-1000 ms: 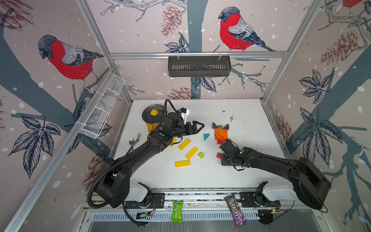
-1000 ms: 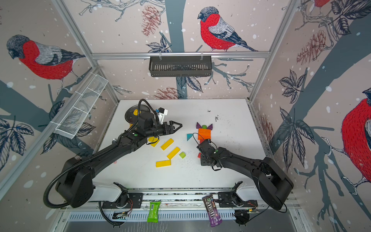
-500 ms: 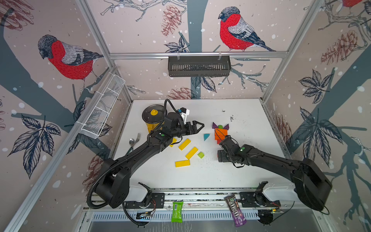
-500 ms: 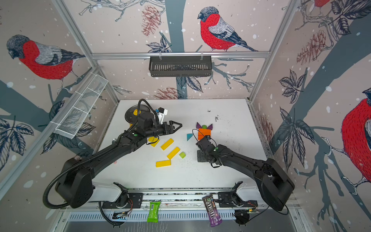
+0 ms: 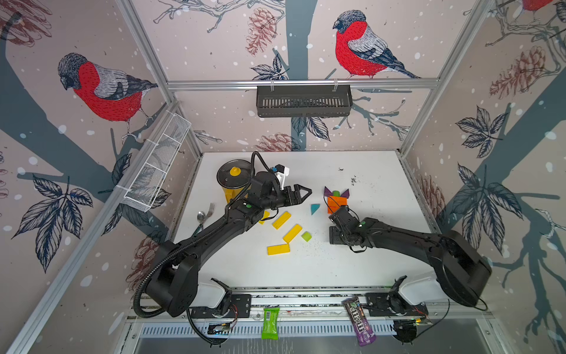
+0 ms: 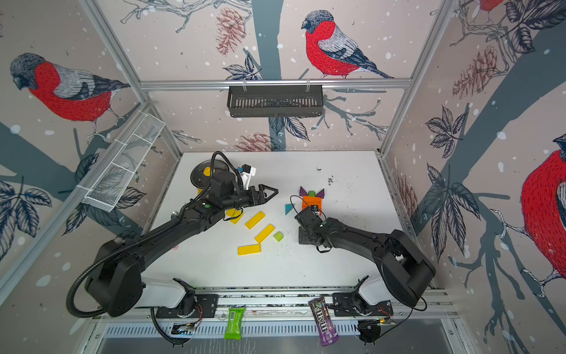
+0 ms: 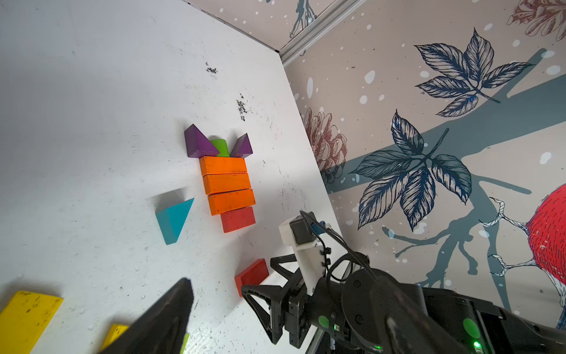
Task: Assemble a carrot with building blocks
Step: Assemble the building block at the center of the board.
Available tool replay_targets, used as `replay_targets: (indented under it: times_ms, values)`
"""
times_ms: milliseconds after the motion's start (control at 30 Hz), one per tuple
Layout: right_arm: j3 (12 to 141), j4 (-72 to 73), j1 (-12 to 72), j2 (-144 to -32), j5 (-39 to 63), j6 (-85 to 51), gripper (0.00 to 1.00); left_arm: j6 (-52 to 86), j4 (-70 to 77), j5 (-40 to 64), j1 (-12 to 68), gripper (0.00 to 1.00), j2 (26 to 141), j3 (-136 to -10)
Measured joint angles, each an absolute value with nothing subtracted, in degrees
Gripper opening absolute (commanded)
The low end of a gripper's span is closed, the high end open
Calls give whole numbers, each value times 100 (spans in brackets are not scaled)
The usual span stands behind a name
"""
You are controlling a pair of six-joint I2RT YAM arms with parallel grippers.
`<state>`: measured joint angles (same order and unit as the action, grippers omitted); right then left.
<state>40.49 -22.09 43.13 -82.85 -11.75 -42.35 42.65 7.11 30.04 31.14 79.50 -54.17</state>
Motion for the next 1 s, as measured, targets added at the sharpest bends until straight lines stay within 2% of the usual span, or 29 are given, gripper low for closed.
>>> replay_targets:
  times_ms: [200, 333, 1000]
  values:
    - [4049, -2051, 4320, -8449, -1175, -4333, 64, 4268, 714, 3002, 3118, 91, 7966, -5413]
    - [4071, -2008, 4344, -8521, -1199, -4346, 59, 4305, 707, 3002, 3118, 91, 7994, -5413]
    - [4381, -1828, 3889, -8844, -1306, -4329, 59, 4327, 727, 3024, 3118, 91, 7948, -5411]
